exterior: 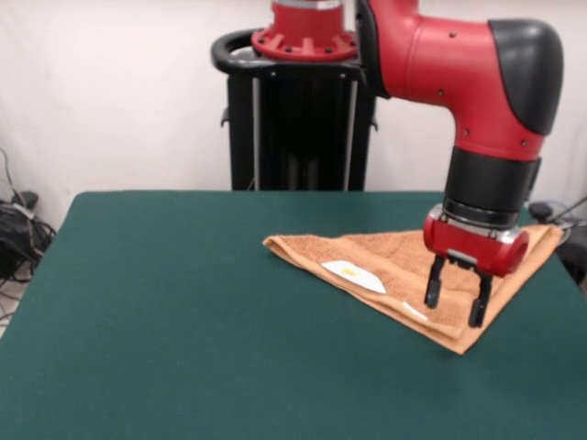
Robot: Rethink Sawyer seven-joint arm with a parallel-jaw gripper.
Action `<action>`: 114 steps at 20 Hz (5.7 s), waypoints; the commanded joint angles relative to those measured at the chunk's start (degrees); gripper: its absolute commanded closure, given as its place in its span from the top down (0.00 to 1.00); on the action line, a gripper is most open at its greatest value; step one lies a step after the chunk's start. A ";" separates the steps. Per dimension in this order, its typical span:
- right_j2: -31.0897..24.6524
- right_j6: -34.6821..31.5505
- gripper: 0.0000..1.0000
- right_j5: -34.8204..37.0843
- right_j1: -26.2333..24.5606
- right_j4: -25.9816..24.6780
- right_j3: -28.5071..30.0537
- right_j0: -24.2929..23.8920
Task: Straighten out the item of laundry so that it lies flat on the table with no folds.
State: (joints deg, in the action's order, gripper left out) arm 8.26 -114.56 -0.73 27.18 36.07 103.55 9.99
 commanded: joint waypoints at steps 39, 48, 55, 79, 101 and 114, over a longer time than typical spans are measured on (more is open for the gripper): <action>-7.02 -14.10 1.00 -3.41 -2.46 -0.79 4.82 -0.19; -6.28 -14.66 1.00 -4.15 -3.85 0.24 4.71 0.97; -3.28 -14.66 1.00 -1.33 -4.17 2.69 4.30 3.59; 3.04 -14.23 1.00 5.10 -3.12 4.64 4.31 6.90; -2.23 -14.37 1.00 -1.76 -7.00 1.41 4.23 1.63; -4.54 -14.73 1.00 -3.04 -7.62 1.25 4.07 0.40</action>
State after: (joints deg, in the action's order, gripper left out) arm 10.89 -114.56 -1.93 20.20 37.20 104.02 10.94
